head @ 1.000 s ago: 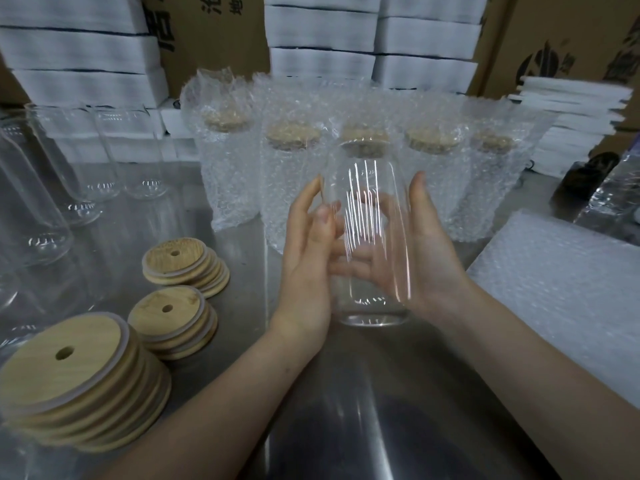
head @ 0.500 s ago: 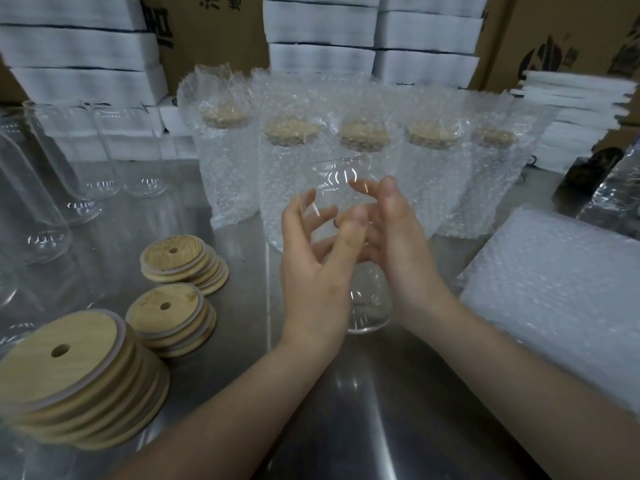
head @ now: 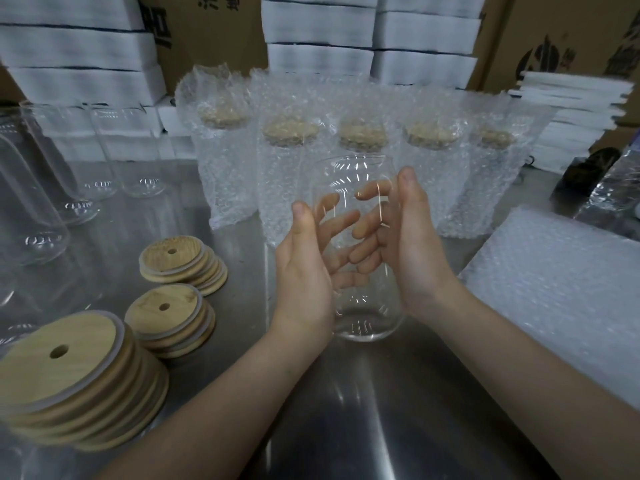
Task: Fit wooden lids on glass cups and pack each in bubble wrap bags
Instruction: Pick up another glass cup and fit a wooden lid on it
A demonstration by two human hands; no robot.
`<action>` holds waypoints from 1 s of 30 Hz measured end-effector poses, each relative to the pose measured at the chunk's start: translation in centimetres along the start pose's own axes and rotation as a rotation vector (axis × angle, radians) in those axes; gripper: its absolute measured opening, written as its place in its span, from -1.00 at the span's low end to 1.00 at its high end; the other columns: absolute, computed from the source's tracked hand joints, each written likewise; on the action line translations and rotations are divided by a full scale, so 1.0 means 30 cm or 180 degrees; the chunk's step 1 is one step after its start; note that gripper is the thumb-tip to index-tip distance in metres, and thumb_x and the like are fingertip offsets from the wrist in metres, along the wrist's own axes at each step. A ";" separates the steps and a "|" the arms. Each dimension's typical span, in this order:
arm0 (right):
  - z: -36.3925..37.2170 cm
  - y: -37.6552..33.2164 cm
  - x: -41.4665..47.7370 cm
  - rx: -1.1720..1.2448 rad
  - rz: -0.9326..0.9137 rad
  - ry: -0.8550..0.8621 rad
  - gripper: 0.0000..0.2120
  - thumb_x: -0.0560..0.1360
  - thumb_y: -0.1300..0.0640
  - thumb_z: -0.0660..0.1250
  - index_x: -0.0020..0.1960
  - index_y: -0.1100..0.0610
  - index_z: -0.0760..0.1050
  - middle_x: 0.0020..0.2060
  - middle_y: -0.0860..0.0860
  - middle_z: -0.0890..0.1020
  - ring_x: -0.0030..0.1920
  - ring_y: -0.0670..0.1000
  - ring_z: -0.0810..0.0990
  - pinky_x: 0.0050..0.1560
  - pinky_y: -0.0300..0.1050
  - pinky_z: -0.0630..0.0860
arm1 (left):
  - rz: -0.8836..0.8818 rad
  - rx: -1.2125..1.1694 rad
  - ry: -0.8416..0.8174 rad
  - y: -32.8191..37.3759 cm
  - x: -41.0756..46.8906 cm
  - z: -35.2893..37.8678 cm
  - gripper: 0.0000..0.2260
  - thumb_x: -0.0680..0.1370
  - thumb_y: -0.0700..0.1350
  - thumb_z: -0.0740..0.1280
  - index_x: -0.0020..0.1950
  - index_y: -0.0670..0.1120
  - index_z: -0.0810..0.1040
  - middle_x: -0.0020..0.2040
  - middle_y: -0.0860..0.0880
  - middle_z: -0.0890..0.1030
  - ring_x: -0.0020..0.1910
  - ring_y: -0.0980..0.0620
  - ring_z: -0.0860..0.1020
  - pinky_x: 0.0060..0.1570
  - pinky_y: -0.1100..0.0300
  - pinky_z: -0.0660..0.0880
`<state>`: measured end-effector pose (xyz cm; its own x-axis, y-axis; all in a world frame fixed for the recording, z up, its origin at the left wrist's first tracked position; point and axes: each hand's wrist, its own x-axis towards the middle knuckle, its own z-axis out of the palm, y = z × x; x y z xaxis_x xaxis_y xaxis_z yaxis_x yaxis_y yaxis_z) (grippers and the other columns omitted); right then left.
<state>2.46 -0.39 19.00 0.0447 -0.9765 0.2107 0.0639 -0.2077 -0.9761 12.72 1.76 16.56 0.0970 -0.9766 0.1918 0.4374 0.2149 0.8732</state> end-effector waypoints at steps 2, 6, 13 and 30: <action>0.001 0.003 0.002 0.0072 -0.0064 0.0009 -0.49 0.58 -0.30 -0.06 -0.01 0.09 0.44 -0.39 0.01 0.44 -0.48 -0.03 0.45 -0.50 -0.25 0.37 | -0.0129 -0.0111 -0.0027 -0.002 0.009 -0.009 -0.57 0.63 0.21 0.00 0.21 0.04 0.55 0.09 -0.01 0.70 -0.05 -0.10 0.71 -0.29 0.05 0.64; 0.011 0.021 0.000 -0.0005 -0.0210 -0.0243 -0.46 0.39 -0.37 0.12 0.10 0.04 0.43 -0.21 0.03 0.52 -0.31 -0.04 0.53 -0.29 -0.18 0.46 | -0.0113 -0.0103 -0.0107 -0.003 0.035 -0.039 -0.59 0.65 0.18 0.01 0.24 0.04 0.55 0.13 0.03 0.68 0.05 -0.06 0.68 -0.13 -0.01 0.64; 0.019 0.048 -0.024 0.0152 -0.0449 -0.0370 -0.53 0.41 -0.02 0.37 0.29 -0.02 0.36 -0.04 -0.02 0.67 -0.12 -0.02 0.72 -0.16 -0.27 0.57 | -0.0044 0.0119 0.0011 -0.008 0.045 -0.046 -0.54 0.68 0.16 -0.05 0.22 -0.02 0.56 0.16 -0.02 0.67 0.06 -0.07 0.68 -0.01 0.00 0.63; 0.048 0.057 -0.068 -0.1641 -0.1290 0.0464 -0.14 0.34 -0.37 0.30 0.50 -0.03 0.12 0.18 -0.13 0.45 0.15 -0.15 0.53 0.13 -0.04 0.57 | 0.0130 -0.0122 0.0184 -0.007 -0.020 0.018 -0.39 0.44 0.26 0.10 0.34 -0.07 0.47 0.19 -0.07 0.63 0.11 0.00 0.66 0.11 0.02 0.61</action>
<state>3.93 1.33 16.99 -0.0200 -0.8059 0.5918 -0.4386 -0.5248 -0.7295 12.09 2.30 16.50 0.1664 -0.9656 0.1998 0.4659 0.2556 0.8471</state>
